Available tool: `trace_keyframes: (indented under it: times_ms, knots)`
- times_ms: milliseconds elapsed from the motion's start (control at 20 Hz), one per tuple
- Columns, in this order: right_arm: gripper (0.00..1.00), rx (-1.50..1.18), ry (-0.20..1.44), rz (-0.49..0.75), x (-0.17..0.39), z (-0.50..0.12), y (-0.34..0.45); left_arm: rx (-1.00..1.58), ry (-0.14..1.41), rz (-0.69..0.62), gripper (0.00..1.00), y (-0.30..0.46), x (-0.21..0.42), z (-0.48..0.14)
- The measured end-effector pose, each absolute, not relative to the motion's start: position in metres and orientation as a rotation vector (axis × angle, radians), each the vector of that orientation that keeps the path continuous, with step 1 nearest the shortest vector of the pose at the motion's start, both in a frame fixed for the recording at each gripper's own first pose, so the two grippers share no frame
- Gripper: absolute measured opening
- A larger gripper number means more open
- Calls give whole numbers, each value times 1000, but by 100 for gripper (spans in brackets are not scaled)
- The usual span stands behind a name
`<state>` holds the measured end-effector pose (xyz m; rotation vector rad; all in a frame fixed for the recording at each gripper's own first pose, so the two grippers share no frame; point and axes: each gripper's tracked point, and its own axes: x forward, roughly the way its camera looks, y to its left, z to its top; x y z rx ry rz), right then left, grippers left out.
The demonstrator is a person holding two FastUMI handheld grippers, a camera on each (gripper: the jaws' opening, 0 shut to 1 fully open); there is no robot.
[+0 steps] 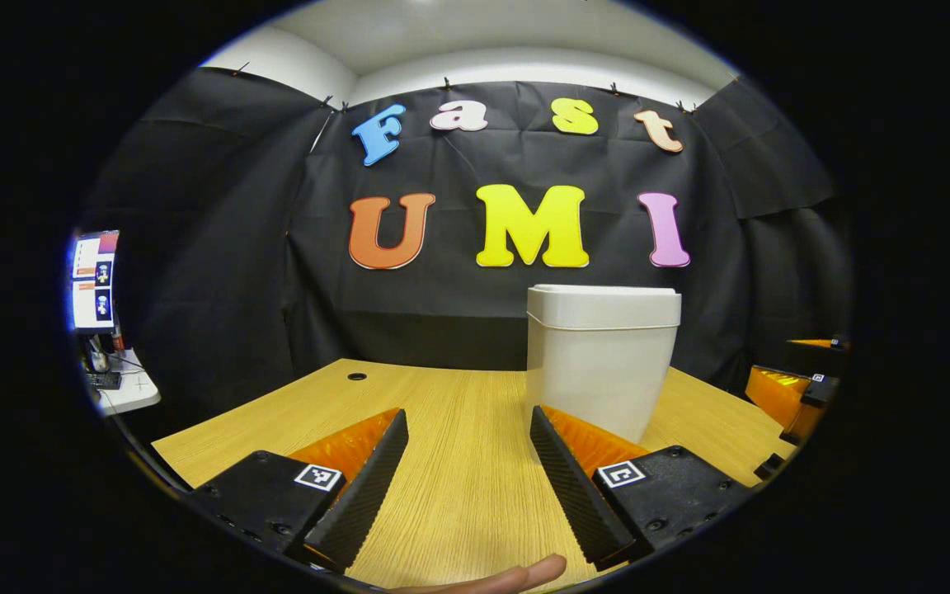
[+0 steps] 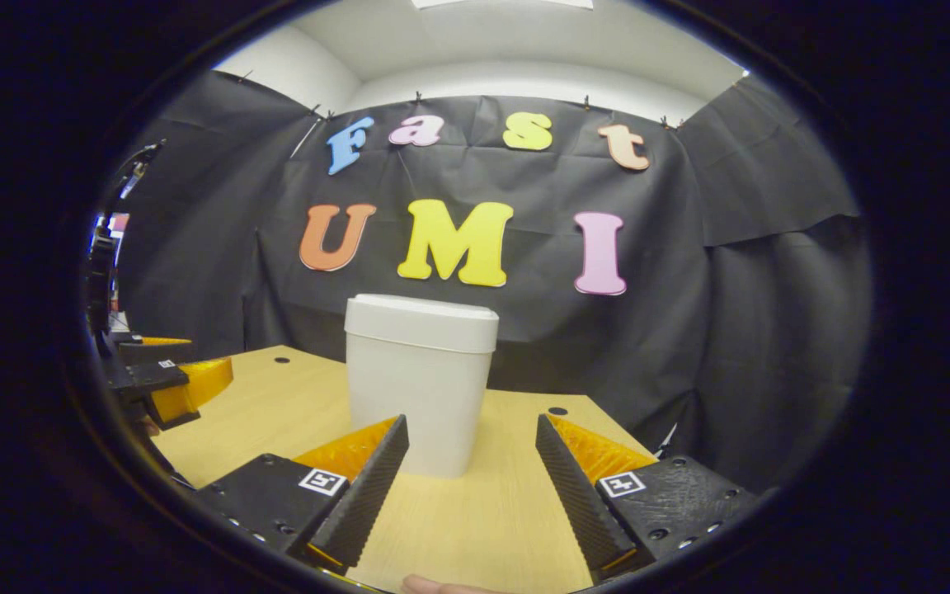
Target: Press the lid of the desktop garbage bin to open it, pick up the crumpled paper on the desktop and throw it into the bin, then pick up the pop can on the desktop and drop it into the bin, and finally close the garbage bin lid.
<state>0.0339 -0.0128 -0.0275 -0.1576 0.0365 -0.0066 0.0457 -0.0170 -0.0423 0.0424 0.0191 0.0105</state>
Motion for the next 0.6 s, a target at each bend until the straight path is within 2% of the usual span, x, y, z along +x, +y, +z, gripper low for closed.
trace_keyframes:
  times_ms: [50, 250, 300, 600]
  knots:
    - [95, -158, 40, -9, 35, -29, -14, 46, 21, 8, 97, -17, 46, -43]
    - [92, -156, 42, -6, 34, -29, -12, 46, 25, 6, 96, -17, 47, -45]
    - [95, -157, 40, -6, 34, -29, -11, 46, 27, 4, 96, -17, 47, -45]
    - [95, -161, 45, -11, 34, -30, -12, 56, 35, 3, 96, -19, 48, -48]
